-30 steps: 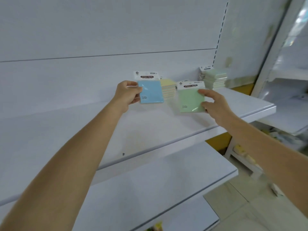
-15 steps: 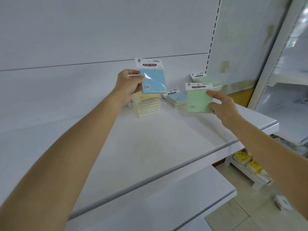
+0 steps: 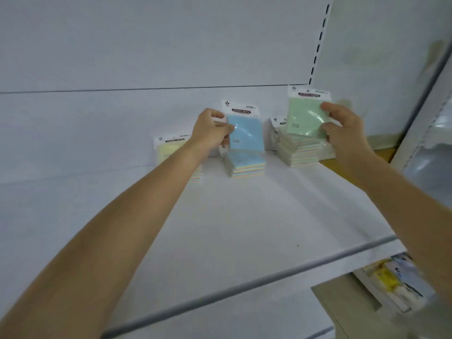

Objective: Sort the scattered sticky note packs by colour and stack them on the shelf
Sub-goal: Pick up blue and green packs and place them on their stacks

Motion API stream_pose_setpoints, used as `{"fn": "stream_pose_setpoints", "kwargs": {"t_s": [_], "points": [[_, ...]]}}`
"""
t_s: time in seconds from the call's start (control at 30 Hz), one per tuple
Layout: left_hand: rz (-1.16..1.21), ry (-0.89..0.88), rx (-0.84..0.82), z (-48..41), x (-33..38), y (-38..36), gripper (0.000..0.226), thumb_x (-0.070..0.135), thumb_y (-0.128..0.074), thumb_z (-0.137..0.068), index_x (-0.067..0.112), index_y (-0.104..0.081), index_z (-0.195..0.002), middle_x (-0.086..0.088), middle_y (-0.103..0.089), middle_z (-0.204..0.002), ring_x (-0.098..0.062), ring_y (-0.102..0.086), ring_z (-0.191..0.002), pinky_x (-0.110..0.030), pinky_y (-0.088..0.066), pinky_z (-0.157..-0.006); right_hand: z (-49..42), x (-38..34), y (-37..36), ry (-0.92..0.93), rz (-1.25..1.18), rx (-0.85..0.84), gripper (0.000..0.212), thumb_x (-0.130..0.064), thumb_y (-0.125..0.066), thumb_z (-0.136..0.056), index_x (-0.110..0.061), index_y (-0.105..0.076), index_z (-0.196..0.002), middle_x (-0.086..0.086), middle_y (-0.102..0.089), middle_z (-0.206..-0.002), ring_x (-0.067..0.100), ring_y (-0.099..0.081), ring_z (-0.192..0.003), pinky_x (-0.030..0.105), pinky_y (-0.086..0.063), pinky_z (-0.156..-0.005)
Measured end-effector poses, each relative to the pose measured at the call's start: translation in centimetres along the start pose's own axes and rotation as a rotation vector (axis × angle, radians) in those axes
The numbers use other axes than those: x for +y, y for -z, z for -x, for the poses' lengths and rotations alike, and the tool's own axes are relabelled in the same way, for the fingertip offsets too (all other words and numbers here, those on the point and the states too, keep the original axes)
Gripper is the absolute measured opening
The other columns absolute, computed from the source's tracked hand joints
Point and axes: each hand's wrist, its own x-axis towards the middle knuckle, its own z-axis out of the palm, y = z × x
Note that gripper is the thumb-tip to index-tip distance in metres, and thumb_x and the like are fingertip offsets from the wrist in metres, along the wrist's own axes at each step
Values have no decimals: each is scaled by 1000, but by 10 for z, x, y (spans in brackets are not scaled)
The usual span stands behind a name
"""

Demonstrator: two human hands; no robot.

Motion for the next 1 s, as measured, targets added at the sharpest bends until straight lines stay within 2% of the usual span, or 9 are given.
{"fn": "stream_pose_setpoints", "kwargs": {"t_s": [0.1,0.2,0.27,0.37,0.43,0.5,0.67,0.87,1.0], "points": [[-89,83,71,-5,-16,-26,31,1,-59,-84,14,-40,-105,-6,-59,-81,-21,-60,-60,-30,-54,-60,-30,9,10,8,-15,-40,48,5,-42,-83,-18,-56,-124,2,-55,-126,15,-51,-97,15,-43,-71],[-221,119,155,-14,-34,-35,16,6,-63,-78,7,-54,-91,-22,-62,-95,-31,-65,-77,-44,-55,-82,-54,18,17,-12,-21,-82,49,6,-41,-84,-15,-54,-126,1,-55,-119,16,-50,-92,15,-42,-65],[-335,140,167,-18,-43,-38,12,15,-62,-69,13,-52,-62,-20,-60,-77,-27,-63,-74,-41,-54,-79,-66,23,20,-27,-35,-105,48,7,-41,-84,-14,-54,-126,0,-54,-115,13,-53,-88,12,-41,-60],[-481,172,190,-17,-48,-42,29,17,-63,-74,11,-45,-51,-16,-52,-57,-26,-59,-78,-33,-49,-73,-82,29,24,-46,-58,-126,48,6,-40,-84,-14,-55,-125,5,-56,-127,15,-53,-91,20,-43,-67],[-508,180,206,-17,-49,-47,24,14,-62,-78,-4,-54,-65,-35,-62,-83,-39,-63,-93,-40,-47,-87,-90,30,25,-46,-18,-150,47,4,-41,-85,-15,-55,-125,7,-54,-132,18,-52,-94,25,-45,-73],[-570,189,244,-17,-50,-51,25,9,-56,-84,-12,-60,-96,-33,-61,-113,-38,-57,-112,-37,-42,-93,-95,30,23,-44,44,-189,46,3,-41,-85,-15,-55,-125,8,-53,-132,18,-51,-94,29,-48,-79],[-768,63,257,-15,-47,-54,30,17,-46,-89,1,-64,-106,-18,-63,-116,-33,-52,-115,-33,-35,-94,-97,30,11,-10,142,-294,46,5,-40,-87,-10,-54,-128,8,-50,-136,14,-47,-103,23,-43,-89],[-954,-174,173,-9,-40,-58,29,22,-46,-93,7,-61,-111,-14,-58,-119,-31,-44,-118,-35,-35,-94,-90,34,2,125,391,-312,44,-1,-36,-91,-9,-49,-132,11,-50,-136,15,-50,-70,3,-39,-47],[-1033,-286,144,9,-33,-71,29,24,-42,-95,10,-60,-112,-8,-55,-120,-26,-42,-119,-39,-43,-86,-87,40,-8,152,562,-270,41,-2,-34,-90,-5,-53,-126,20,-47,-136,34,-55,-107,35,-47,-89]]}}
